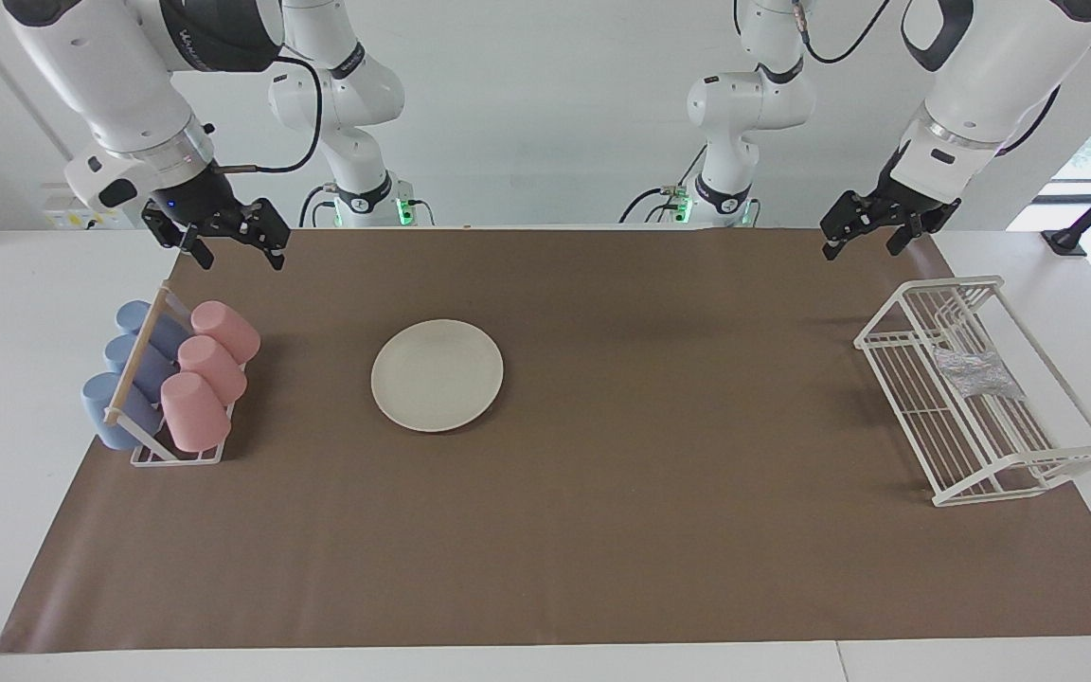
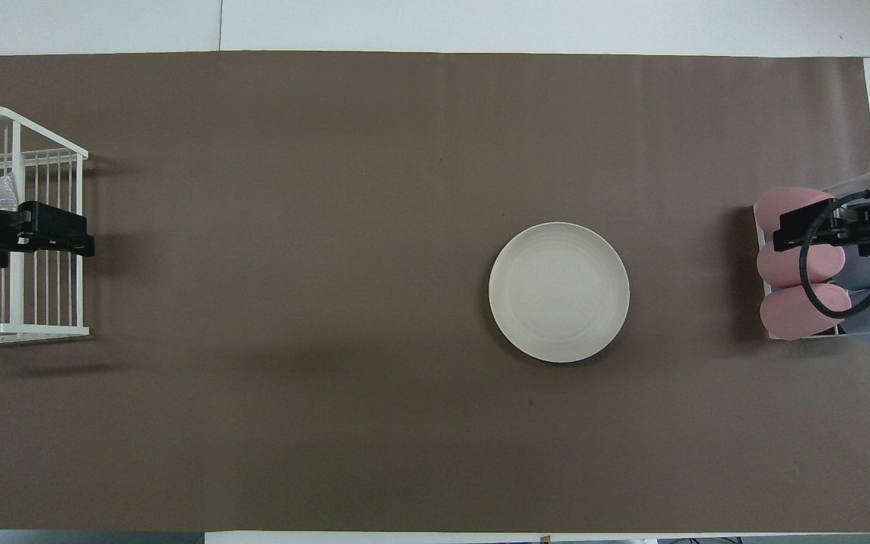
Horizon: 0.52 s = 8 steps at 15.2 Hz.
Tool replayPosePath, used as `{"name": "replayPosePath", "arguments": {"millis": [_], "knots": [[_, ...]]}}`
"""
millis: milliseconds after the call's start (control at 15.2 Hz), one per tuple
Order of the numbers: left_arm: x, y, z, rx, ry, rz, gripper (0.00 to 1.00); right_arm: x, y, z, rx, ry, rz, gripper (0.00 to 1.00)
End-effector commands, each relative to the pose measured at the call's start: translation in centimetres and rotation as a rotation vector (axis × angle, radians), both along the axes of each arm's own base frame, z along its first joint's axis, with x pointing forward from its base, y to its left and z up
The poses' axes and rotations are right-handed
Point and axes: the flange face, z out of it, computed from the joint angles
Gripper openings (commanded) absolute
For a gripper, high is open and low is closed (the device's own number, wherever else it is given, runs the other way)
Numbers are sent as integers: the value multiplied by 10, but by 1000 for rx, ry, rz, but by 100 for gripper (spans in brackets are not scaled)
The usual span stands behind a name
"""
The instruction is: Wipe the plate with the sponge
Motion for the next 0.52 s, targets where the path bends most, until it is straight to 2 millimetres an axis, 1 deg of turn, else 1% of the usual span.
{"name": "replayPosePath", "arguments": {"millis": [0,328,459], "knots": [[-3,4,5,15,-18,14,100,-1,1,2,-14,-1,-4,100],[-3,0,5,13,-18,36,100,-1,2,2,-13,1,-4,100],[-4,2,6,13,-18,40,100,-2,2,1,-13,8,-1,100]]}}
